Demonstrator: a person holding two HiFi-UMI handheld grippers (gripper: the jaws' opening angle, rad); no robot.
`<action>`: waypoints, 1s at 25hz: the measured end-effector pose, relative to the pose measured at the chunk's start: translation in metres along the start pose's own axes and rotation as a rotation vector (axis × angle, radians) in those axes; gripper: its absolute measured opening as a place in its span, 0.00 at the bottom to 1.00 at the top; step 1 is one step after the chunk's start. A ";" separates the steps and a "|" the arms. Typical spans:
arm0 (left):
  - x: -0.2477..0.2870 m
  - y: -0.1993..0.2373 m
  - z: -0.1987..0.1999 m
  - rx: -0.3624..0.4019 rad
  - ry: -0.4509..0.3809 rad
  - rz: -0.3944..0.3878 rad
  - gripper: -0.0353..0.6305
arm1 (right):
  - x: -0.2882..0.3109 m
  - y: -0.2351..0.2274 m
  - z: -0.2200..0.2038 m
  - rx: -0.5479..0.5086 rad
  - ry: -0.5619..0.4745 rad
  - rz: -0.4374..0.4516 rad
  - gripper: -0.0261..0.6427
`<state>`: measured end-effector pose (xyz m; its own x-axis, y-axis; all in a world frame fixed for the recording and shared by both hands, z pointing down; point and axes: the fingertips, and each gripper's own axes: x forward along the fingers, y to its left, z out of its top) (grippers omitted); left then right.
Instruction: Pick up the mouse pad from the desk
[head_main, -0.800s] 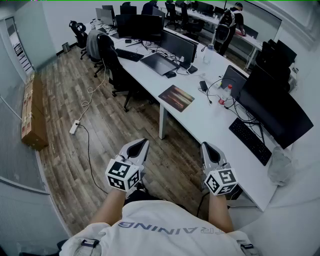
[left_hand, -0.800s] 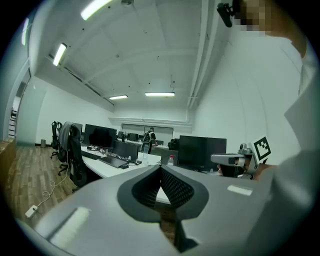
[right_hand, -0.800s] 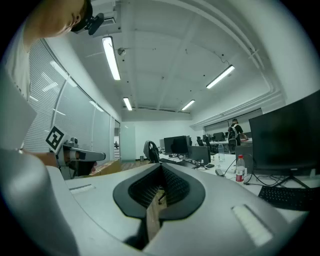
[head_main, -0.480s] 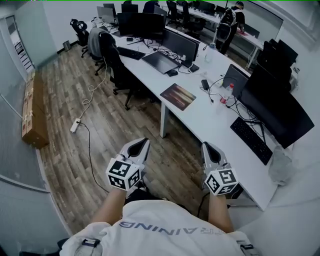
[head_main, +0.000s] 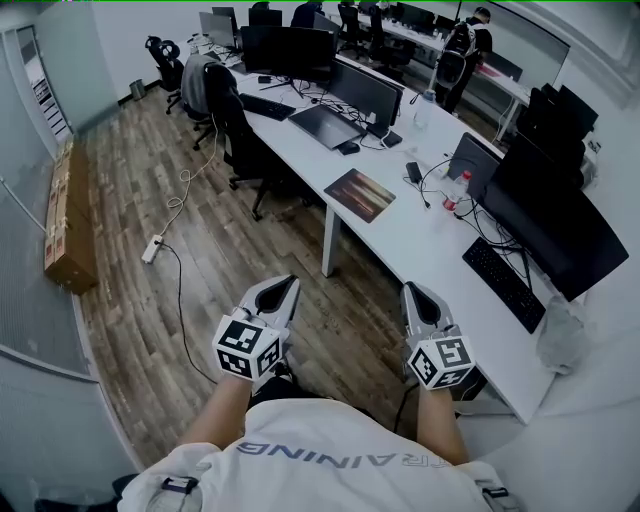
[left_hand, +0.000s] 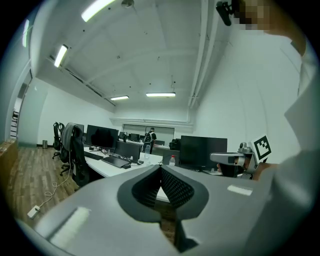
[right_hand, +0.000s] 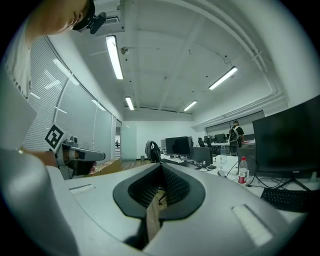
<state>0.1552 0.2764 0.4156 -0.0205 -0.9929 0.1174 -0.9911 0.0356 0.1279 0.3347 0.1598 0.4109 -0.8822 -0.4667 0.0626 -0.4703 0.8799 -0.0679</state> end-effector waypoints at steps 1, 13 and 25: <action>0.000 -0.001 0.000 0.001 0.001 -0.002 0.05 | 0.000 0.000 0.000 0.002 0.004 0.000 0.06; 0.009 0.011 -0.005 -0.011 0.017 -0.004 0.05 | 0.017 -0.008 -0.012 0.032 0.041 -0.015 0.06; 0.053 0.090 0.011 -0.032 0.011 0.003 0.05 | 0.112 -0.008 -0.002 0.013 0.066 -0.011 0.06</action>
<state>0.0631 0.2261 0.4230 -0.0223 -0.9914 0.1287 -0.9863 0.0428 0.1591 0.2400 0.1009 0.4206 -0.8735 -0.4694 0.1290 -0.4810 0.8731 -0.0799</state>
